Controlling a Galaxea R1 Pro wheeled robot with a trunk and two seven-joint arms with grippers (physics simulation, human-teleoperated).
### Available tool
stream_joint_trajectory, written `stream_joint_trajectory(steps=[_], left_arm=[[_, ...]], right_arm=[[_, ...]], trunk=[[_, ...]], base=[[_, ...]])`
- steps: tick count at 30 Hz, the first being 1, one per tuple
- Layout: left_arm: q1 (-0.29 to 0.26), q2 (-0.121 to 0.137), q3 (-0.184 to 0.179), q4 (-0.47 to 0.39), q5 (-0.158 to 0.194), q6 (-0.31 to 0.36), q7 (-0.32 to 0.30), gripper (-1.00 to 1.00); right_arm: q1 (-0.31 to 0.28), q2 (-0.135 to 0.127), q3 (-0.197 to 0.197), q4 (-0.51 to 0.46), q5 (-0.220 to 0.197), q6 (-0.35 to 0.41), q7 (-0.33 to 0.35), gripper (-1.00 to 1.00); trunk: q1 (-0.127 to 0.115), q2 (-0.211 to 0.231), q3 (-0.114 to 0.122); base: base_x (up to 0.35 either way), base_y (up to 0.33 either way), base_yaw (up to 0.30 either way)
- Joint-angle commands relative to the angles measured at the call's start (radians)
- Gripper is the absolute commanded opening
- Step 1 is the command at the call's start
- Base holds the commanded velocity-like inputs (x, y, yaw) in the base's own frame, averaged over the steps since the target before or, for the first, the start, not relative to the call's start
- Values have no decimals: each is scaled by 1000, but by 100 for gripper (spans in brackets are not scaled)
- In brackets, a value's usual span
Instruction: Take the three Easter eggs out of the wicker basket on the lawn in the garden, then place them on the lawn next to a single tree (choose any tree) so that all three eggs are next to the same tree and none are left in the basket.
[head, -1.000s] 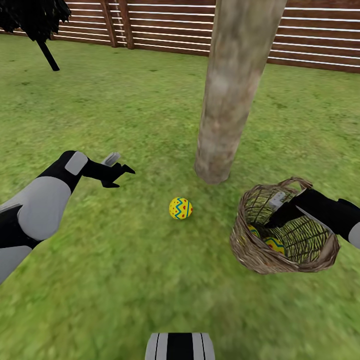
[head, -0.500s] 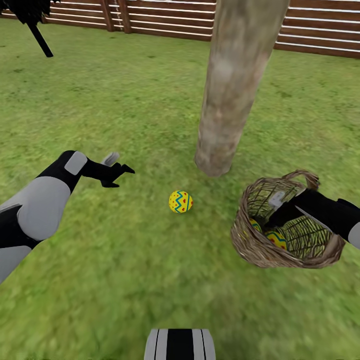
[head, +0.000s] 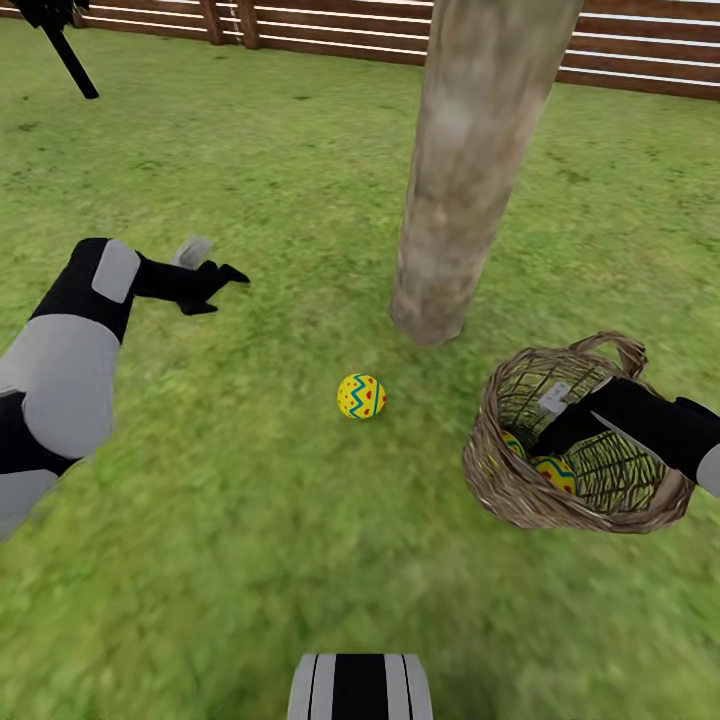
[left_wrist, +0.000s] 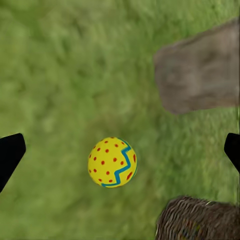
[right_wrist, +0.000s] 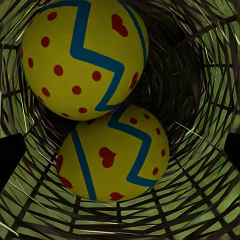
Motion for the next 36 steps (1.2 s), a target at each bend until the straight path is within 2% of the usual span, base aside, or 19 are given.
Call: stream_joint_trajectory(steps=[1,6,9,14,23,30,36], left_arm=[[-22,-3,6,14,-13,4,-8,100],[-137,-12,5,108,-13,4,-4,100],[-168,-13,5,147,-13,4,-4,100],[-178,-14,6,166,-13,4,-4,100],[-179,-10,5,200,-14,3,-3,100],[-180,-11,4,201,-15,3,-3,100],[-180,-10,3,206,-16,3,-3,100]], right_arm=[[-2,-1,5,-2,-5,4,-1,100],[-2,-1,6,0,-2,1,-3,100],[-2,-1,6,0,-2,2,-3,100],[-2,-2,5,-1,-1,2,0,100],[-2,-2,6,-1,-3,2,3,100],[-1,-3,4,-3,-3,-1,-9,100],[-2,-2,1,-5,-4,-62,-40,100]], trunk=[[0,0,-1],[0,0,-1],[0,0,-1],[0,0,-1],[4,-2,-36],[4,-2,-36],[4,-2,-36]], base=[[0,0,0],[0,0,0],[0,0,0],[0,0,0],[0,0,0],[0,0,0],[0,0,0]])
